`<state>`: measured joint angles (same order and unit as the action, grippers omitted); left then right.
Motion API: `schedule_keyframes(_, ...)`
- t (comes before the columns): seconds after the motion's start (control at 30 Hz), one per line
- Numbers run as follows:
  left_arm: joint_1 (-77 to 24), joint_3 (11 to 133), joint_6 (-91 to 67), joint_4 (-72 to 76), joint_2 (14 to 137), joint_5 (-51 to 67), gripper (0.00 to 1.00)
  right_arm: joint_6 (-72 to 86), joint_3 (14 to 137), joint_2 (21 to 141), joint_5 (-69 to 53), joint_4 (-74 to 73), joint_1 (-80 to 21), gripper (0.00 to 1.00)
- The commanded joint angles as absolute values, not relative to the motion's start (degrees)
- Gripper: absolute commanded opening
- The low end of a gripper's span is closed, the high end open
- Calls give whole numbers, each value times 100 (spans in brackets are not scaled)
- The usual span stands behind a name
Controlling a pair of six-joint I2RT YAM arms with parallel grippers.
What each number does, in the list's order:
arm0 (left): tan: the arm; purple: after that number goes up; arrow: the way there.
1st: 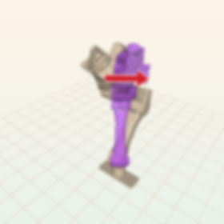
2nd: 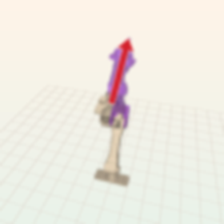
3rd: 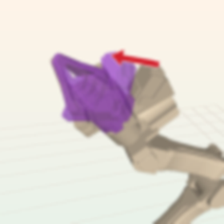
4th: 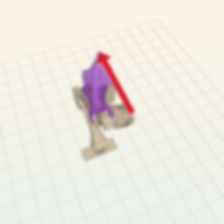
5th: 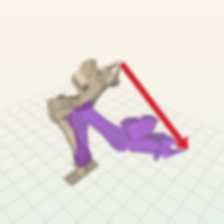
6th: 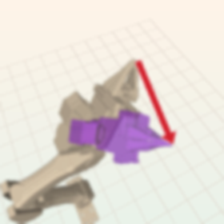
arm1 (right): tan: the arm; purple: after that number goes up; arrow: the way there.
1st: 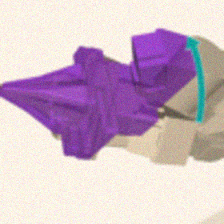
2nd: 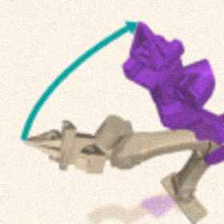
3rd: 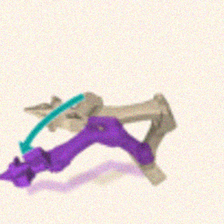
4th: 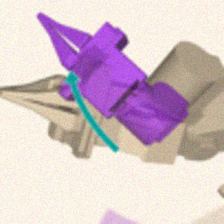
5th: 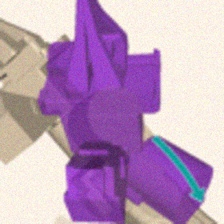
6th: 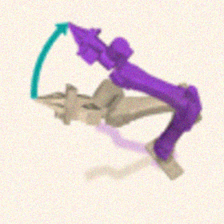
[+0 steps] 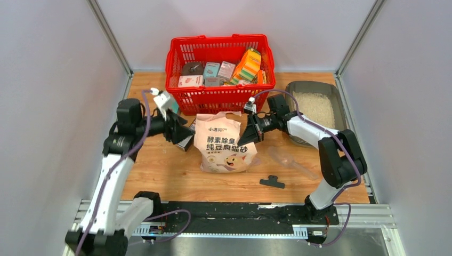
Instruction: Fill the litter box with clean litter
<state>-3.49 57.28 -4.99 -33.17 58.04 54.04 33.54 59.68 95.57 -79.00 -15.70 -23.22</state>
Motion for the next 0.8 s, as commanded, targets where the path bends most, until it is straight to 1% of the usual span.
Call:
schedule_keyframes(0.0,-1035,5572,3256,-3093,4878,4808,72,3955,6170,9589,-8403,-1239,-2364,0)
schedule_keyframes(0.07,-1554,5790,4178,-3278,5053,4860,72,4087,6135,9571,-8376,-1239,-2364,0)
schedule_keyframes(0.13,-1809,6011,4612,-3734,5516,5035,72,4096,6100,9536,-8323,-1239,-2364,0)
schedule_keyframes(0.17,-2089,6221,4901,-3866,5676,5132,72,4096,6082,9527,-8288,-1248,-2364,0)
schedule_keyframes(0.23,-2337,6336,5036,-3946,6106,5194,73,4078,6065,9501,-8227,-1239,-2364,0)
schedule_keyframes(0.4,-3092,6284,5563,-3551,6617,5098,73,4017,5986,9378,-8060,-1230,-2338,0)
schedule_keyframes(0.53,-3427,6346,5686,-3560,7039,4966,73,3990,5758,9150,-7797,-1292,-2224,0)
schedule_keyframes(0.57,-3463,6337,5774,-3560,7092,4896,73,3955,5722,9089,-7718,-1301,-2163,2)
schedule_keyframes(0.6,-3498,6328,5774,-3499,7136,4878,73,3755,5696,9001,-7517,-1379,-2145,8)
schedule_keyframes(0.67,-3533,6293,5635,-3402,7224,4860,73,3456,5643,8729,-7278,-1581,-2127,25)
schedule_keyframes(0.73,-3542,6284,5581,-3358,7260,4860,73,3305,5512,8570,-7102,-1443,-2144,30)
schedule_keyframes(0.77,-3533,6275,5511,-3340,7268,4834,73,3348,5319,8421,-7006,-1311,-2136,35)
